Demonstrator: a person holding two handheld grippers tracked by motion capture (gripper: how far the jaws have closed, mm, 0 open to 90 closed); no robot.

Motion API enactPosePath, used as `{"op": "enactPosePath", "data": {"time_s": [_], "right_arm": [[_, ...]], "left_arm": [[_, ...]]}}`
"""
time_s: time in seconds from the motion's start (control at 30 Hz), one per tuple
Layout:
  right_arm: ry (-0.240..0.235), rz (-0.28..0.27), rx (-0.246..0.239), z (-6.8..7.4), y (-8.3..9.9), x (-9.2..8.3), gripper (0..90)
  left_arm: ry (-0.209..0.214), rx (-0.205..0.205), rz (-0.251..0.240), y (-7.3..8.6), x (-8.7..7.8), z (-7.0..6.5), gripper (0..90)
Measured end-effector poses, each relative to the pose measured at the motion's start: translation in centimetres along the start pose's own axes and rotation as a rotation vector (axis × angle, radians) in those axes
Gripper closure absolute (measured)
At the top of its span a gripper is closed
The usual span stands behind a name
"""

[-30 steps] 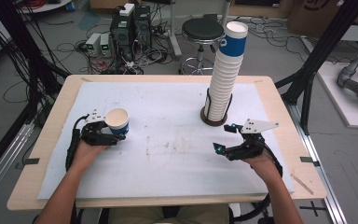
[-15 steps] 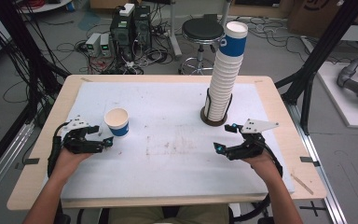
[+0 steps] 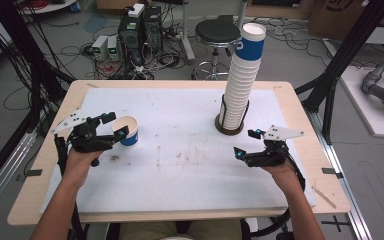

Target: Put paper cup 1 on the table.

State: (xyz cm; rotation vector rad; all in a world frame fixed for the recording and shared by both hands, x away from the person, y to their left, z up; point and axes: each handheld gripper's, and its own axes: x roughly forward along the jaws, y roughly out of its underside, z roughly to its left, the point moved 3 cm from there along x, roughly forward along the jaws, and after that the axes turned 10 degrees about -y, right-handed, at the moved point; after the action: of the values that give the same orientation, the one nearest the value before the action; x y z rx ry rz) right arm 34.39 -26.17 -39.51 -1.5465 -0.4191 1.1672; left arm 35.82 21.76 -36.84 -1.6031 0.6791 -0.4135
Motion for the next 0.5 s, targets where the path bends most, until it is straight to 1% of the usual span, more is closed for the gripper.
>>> {"op": "enactPosePath", "data": {"time_s": [0.07,0.17,0.33,0.43,0.5], "right_arm": [[0.006,0.003,0.007,-0.1,0.0,-0.1,14.9],[0.011,-0.002,0.009,-0.1,0.1,-0.3,14.9],[0.017,-0.005,0.004,-0.2,0.0,-0.4,14.9],[0.017,-0.008,-0.001,-0.2,-0.1,-0.4,14.9],[0.016,-0.006,0.002,-0.2,0.0,-0.3,14.9]], "left_arm": [[0.005,0.015,-0.004,-0.4,0.5,-0.4,16.7],[0.016,0.024,-0.016,-0.9,1.1,-1.1,16.7],[0.035,0.056,-0.008,-1.2,1.5,-2.3,16.7],[0.027,0.068,0.002,-1.0,1.4,-2.5,16.7],[0.025,0.064,0.0,-1.0,1.3,-2.4,16.6]]}}
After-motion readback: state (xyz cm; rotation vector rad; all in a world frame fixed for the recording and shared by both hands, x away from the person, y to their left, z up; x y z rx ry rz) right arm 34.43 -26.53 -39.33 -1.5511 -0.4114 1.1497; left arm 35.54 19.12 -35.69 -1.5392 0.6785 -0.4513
